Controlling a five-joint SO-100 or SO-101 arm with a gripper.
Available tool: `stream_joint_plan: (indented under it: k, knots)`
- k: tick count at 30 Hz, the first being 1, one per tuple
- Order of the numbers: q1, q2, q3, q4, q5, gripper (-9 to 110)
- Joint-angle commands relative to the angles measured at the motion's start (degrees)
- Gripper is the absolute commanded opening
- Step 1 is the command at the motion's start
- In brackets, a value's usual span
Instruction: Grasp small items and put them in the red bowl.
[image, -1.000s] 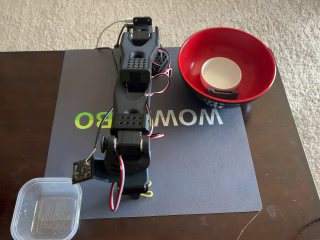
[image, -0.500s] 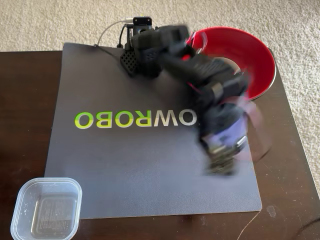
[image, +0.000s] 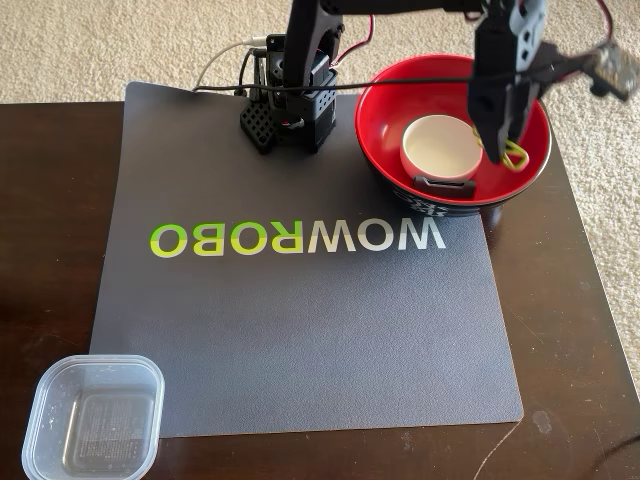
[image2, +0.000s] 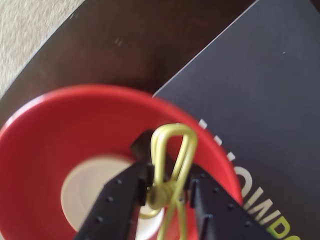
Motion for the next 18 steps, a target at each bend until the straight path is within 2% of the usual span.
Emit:
stream_joint_plan:
  k: [1, 5, 8, 10, 15, 18]
  knots:
    - [-0.35, 5.01, 7.65, 0.0, 1.93, 0]
    - [0.0, 0.79, 9.32, -0.18, 0.53, 3]
    - [0.09, -2.72, 8.96, -0.35, -1.14, 29]
    - [-0.26, -3.16, 9.14, -0.44, -1.41, 38]
    - [-0.88, -3.52, 8.53, -0.62, -4.04, 43]
    - [1.05, -5.36, 1.85, -0.79, -15.82, 47]
